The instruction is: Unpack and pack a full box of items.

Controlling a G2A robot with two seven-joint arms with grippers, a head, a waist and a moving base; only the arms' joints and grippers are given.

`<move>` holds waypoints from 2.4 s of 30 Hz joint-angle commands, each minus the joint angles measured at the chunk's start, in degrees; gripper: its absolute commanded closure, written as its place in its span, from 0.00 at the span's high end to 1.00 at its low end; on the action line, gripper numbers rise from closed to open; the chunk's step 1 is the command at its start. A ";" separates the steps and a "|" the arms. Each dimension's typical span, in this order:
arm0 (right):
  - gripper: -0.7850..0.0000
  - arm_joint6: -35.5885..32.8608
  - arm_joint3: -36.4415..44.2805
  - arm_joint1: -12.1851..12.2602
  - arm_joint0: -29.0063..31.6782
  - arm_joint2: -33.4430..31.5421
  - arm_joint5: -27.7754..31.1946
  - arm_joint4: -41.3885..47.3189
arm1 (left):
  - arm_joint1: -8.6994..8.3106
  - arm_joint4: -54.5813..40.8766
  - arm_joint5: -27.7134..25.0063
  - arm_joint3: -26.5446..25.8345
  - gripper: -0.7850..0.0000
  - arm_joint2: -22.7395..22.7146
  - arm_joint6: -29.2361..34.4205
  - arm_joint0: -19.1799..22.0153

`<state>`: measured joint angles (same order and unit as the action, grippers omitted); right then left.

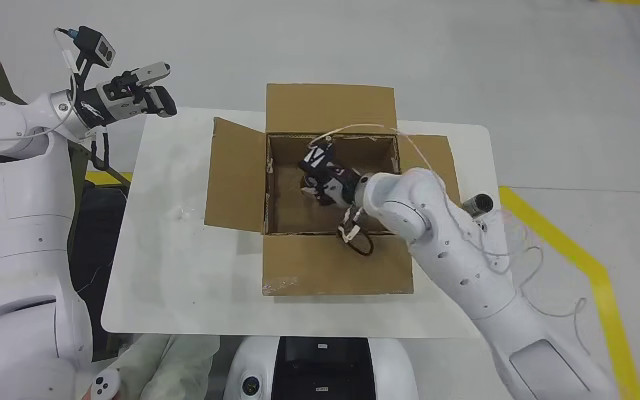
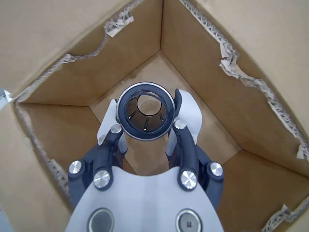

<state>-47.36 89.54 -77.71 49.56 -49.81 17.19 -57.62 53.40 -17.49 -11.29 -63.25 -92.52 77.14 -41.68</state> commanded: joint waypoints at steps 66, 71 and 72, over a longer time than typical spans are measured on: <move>0.00 11.24 39.85 8.35 59.85 -51.09 -7.35 -6.11 | 0.00 0.00 0.00 0.00 1.00 0.00 0.00 0.00; 0.00 11.17 36.20 8.39 58.82 -51.12 -7.29 -3.82 | 0.00 0.00 0.00 0.00 1.00 0.00 0.00 0.00; 0.00 10.95 35.44 8.41 58.59 -51.04 -7.40 -3.73 | 0.00 0.00 0.00 0.00 1.00 0.00 0.00 0.00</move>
<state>-36.17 125.85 -69.32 108.39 -100.92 9.92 -61.48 53.40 -17.49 -11.29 -63.25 -92.52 77.14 -41.68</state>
